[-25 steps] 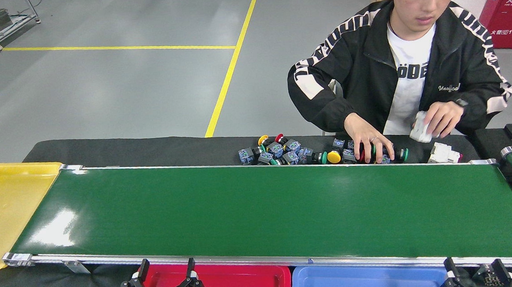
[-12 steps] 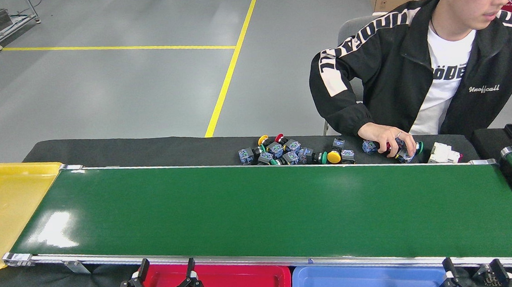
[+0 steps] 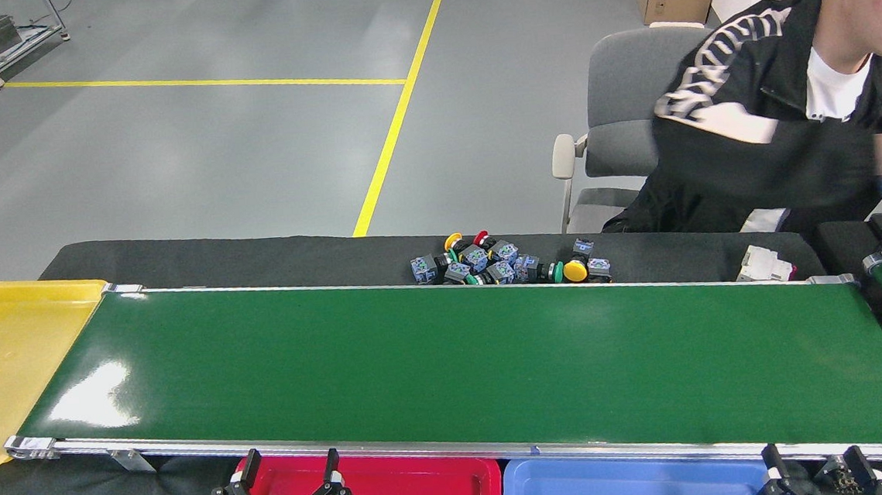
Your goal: Pick switch part from conveyor to tray
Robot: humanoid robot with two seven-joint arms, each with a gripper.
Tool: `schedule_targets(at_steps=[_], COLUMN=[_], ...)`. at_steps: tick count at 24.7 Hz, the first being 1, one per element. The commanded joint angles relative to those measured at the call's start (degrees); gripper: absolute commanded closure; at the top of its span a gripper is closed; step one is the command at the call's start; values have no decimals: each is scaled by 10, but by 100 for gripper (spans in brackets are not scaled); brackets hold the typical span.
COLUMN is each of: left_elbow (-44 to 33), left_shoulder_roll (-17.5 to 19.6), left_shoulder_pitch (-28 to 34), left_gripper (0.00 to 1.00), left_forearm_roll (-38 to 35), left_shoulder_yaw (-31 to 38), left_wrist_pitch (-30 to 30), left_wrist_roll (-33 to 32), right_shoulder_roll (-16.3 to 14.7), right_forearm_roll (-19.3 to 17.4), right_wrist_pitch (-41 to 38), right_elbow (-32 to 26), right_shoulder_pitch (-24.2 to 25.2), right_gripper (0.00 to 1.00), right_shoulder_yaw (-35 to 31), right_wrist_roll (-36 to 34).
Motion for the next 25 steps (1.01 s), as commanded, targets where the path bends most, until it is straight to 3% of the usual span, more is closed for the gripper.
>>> schedule_targets(at_steps=[1, 25], left_elbow=[-8, -8], left_shoulder_roll=[4, -3], left_shoulder_pitch=[-1, -4], left_gripper=[0, 0], left_forearm_roll=[1, 1], left_shoulder_yaw=[2, 2], left_wrist_pitch=[-1, 0], left_wrist_roll=[2, -5], right_shoulder_roll=[-1, -11], right_forearm_roll=[-2, -5], right_wrist_pitch=[-2, -19], right_elbow=[-8, -8], right_shoulder_pitch=[-4, -6], right_gripper=[1, 1], right_shoulder_yaw=[-4, -17], right_wrist_roll=[-5, 7])
